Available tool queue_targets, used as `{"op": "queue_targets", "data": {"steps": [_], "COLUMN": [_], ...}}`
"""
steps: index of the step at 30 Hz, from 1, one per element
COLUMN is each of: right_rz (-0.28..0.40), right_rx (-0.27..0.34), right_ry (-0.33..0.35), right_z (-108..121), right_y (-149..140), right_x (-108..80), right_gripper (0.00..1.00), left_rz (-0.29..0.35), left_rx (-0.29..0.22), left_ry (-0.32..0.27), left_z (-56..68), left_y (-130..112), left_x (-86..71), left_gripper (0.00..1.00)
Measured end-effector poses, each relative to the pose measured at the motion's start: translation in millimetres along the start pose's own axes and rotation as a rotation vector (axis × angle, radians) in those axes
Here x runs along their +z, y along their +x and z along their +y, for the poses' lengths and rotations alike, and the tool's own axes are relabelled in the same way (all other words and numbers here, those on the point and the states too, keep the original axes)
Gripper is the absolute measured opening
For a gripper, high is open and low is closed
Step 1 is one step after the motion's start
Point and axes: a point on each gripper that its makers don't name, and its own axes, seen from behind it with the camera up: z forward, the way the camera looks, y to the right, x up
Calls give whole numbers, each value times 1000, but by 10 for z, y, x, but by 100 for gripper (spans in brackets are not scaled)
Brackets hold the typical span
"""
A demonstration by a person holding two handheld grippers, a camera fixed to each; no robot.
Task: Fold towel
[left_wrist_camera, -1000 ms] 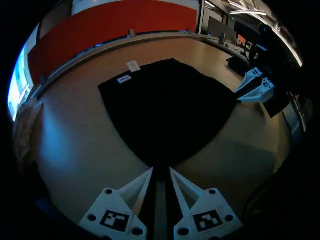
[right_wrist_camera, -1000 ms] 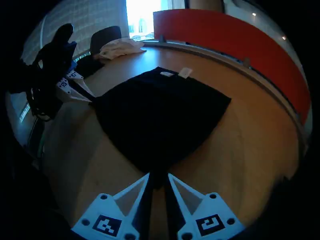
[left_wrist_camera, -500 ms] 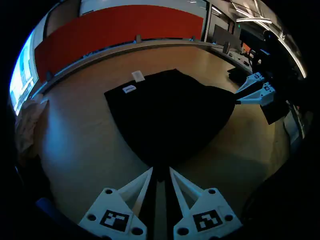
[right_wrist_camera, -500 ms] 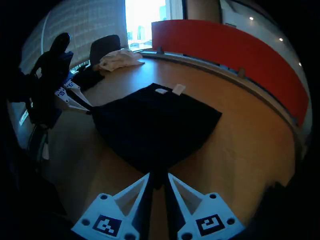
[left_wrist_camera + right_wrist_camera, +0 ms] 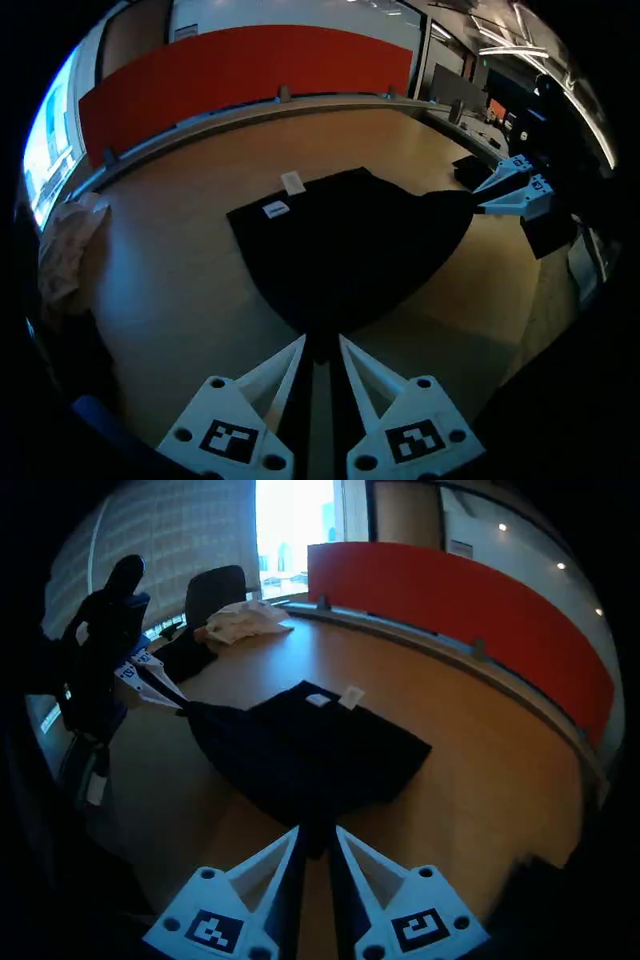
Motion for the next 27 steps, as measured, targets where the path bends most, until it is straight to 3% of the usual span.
{"op": "queue_targets", "data": {"steps": [9,27], "right_rz": [-5,6], "right_rx": [-12,-20], "right_ry": [14,28], "right_z": [-67,-101], "right_y": [77,218], "right_x": [-191,-410], "right_gripper": [17,17], "left_rz": [15,32], "left_rx": [-11,-23], "left_ry": [-1,-18], "left_z": [46,166], "left_y": [128,255], "left_x": [-226,-446], "left_gripper": [13,13]}}
